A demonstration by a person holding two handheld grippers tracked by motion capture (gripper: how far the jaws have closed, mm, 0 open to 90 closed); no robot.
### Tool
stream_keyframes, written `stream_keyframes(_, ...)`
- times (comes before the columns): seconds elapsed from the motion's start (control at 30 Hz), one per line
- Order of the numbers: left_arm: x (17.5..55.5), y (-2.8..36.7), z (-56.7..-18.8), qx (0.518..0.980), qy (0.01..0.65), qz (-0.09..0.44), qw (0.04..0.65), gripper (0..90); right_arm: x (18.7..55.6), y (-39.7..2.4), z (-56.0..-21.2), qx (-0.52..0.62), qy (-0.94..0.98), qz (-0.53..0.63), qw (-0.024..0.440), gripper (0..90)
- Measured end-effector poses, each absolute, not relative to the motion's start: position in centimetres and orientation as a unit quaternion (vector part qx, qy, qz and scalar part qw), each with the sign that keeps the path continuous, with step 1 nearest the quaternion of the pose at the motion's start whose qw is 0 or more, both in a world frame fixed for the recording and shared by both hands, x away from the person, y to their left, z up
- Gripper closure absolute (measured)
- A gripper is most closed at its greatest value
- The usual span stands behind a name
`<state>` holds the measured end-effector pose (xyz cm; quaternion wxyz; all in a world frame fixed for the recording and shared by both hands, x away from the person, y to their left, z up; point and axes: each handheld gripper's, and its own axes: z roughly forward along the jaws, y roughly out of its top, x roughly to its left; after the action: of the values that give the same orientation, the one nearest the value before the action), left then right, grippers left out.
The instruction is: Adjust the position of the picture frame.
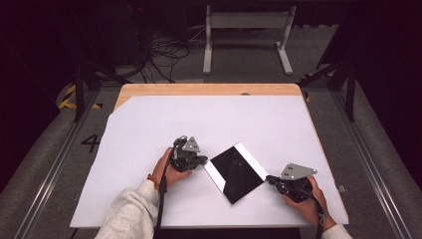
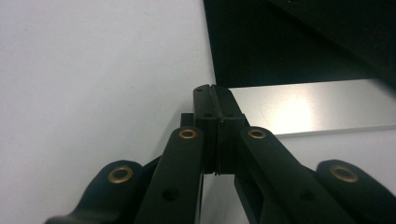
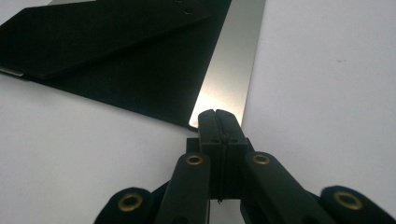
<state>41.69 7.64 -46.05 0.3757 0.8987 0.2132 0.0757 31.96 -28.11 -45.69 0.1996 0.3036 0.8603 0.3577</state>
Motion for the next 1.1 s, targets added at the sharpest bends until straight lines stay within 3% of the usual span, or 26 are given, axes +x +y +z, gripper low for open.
stream_keyframes(1.1, 38.8, 9.6, -45.9, 0.905, 0.215, 0.083, 0.358, 90.0, 37.3, -26.1, -45.5, 0.346, 0.847, 0.358, 0.189, 90.0)
